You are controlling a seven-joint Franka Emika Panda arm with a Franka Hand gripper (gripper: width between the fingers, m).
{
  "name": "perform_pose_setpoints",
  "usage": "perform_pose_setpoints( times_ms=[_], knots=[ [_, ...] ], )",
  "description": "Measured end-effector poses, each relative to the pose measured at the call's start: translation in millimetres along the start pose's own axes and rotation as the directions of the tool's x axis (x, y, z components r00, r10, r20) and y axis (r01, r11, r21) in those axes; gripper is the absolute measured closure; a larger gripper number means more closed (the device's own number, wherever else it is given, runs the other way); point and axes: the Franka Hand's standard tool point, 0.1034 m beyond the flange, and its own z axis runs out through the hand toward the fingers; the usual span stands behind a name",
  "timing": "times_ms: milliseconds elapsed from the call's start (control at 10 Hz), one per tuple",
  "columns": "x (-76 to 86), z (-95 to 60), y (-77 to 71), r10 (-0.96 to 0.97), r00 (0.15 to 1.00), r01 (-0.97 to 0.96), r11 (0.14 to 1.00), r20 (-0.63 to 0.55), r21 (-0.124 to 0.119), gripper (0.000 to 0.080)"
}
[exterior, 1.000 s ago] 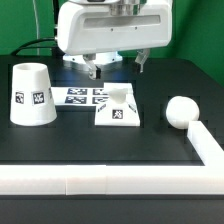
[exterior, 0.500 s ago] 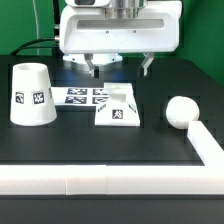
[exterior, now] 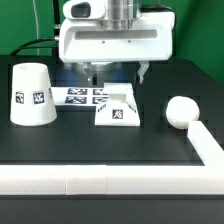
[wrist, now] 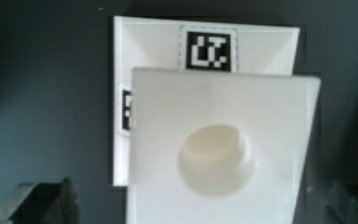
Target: Assemble lamp
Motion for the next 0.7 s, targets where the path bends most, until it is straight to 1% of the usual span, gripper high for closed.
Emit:
perform_pose_setpoints(
  times_ms=[200, 400, 600, 700],
  knots=[
    [-3.1, 10.8, -0.5, -0.015, 1.0, 0.015, 1.0, 0.005, 0.001, 0.01],
    [-7.2, 18.4, -0.4, -0.012, 1.0, 0.012, 1.0, 0.02, 0.002, 0.01],
    [-9.9, 22.6, -0.7, -0.014, 1.0, 0.014, 1.0, 0.028, 0.003, 0.01],
    [-9.9, 22.6, -0.7, -0.014, 0.999, 0.014, 1.0, 0.028, 0.003, 0.0248]
  ],
)
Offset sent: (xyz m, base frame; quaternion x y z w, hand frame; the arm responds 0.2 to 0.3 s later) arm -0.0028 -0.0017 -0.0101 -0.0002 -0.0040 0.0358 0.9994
